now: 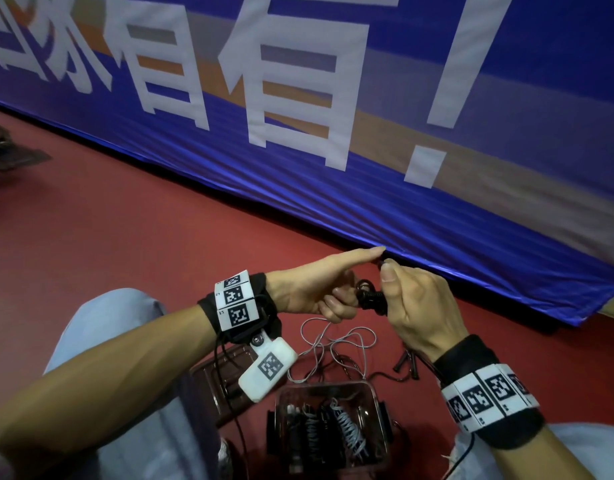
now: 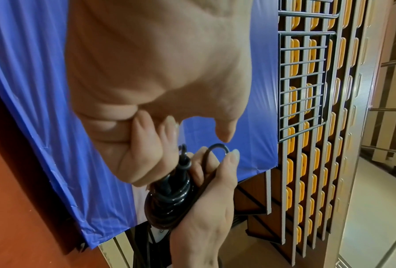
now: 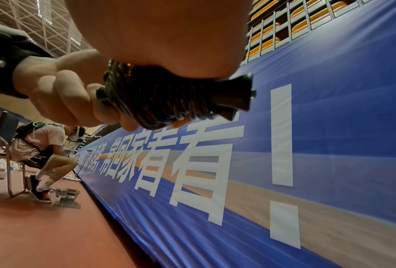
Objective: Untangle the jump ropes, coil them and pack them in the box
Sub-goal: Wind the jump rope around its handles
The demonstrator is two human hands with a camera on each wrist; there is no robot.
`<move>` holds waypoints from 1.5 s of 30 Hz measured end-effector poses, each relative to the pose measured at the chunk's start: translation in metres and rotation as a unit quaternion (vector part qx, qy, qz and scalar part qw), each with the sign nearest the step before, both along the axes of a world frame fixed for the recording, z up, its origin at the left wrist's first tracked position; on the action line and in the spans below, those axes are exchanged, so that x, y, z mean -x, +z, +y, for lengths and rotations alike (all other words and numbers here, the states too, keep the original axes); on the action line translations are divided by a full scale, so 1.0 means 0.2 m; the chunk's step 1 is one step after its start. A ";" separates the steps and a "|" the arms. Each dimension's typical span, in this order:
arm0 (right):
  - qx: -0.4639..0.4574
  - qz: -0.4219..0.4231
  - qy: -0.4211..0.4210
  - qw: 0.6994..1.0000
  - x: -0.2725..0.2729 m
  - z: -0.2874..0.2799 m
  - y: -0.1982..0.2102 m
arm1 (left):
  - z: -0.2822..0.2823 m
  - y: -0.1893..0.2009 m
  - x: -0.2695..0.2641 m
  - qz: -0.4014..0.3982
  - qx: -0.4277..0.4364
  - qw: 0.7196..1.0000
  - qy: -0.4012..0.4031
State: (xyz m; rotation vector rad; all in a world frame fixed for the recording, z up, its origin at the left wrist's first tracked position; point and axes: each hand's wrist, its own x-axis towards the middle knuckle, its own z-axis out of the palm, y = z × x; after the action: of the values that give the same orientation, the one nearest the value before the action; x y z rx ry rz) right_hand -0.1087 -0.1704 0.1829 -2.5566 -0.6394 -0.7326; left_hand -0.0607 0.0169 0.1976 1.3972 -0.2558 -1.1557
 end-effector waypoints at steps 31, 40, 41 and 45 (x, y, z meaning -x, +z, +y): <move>-0.102 0.076 0.085 0.988 -0.03 0.00 -0.07 | -0.01 -0.03 -0.03 0.070 0.014 0.989 0.130; -0.182 0.158 0.122 0.963 -0.05 0.01 -0.07 | -0.02 -0.04 0.00 -0.217 -0.077 0.959 0.168; -0.190 0.172 0.121 0.959 -0.05 0.00 -0.08 | -0.01 -0.05 0.00 -0.264 -0.089 0.947 0.159; -0.235 0.208 0.121 0.942 -0.07 -0.01 -0.09 | -0.01 -0.08 0.00 -0.425 -0.127 0.886 0.135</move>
State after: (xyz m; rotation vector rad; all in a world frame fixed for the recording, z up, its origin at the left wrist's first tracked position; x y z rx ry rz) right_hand -0.0954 -0.1722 0.1652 -2.0487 -0.5426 -0.2103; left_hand -0.0609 0.0157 0.1820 2.0499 -0.5161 -0.2881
